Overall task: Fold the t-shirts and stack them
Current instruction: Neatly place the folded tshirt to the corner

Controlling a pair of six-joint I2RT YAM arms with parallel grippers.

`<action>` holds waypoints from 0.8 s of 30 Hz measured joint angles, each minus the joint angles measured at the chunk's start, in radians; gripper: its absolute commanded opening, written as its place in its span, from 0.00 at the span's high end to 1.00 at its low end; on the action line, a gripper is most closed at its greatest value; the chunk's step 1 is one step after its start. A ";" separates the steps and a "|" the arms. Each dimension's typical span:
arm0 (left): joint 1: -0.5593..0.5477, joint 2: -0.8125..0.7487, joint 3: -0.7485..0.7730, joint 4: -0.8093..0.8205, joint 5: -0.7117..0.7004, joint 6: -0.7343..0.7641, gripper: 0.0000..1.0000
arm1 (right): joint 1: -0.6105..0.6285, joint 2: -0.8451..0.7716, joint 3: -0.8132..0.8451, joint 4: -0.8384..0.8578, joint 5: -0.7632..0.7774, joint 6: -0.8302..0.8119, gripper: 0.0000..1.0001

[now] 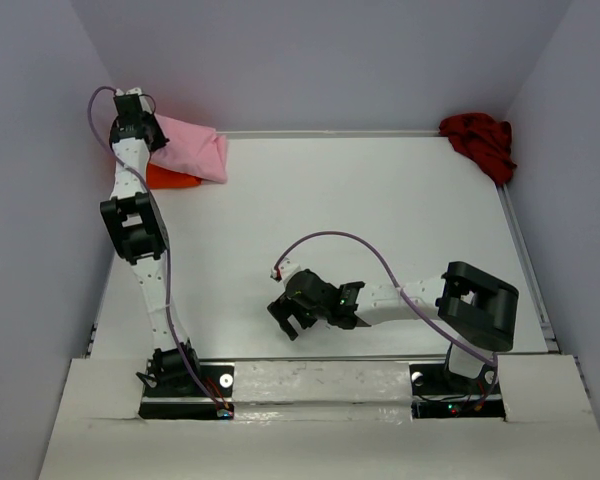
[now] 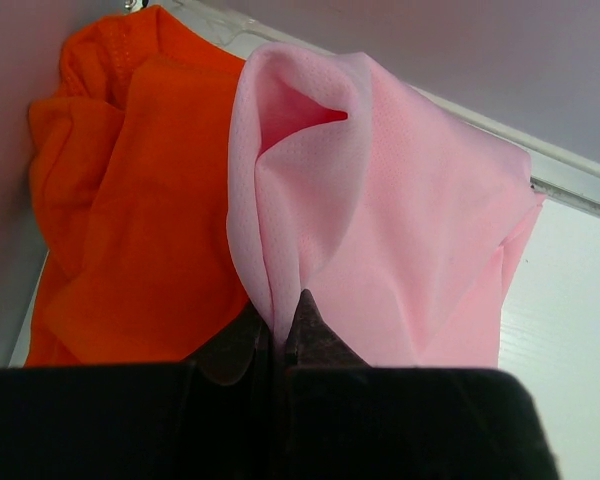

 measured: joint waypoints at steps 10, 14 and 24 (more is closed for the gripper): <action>-0.006 -0.075 0.000 0.009 0.058 -0.030 1.00 | 0.000 0.001 0.000 0.001 -0.011 -0.001 0.02; -0.013 -0.106 0.000 0.023 0.088 -0.048 1.00 | 0.000 0.002 0.000 0.002 -0.014 -0.003 0.02; -0.027 -0.116 0.000 0.038 0.128 -0.075 1.00 | 0.000 0.006 0.000 0.016 -0.018 -0.004 0.03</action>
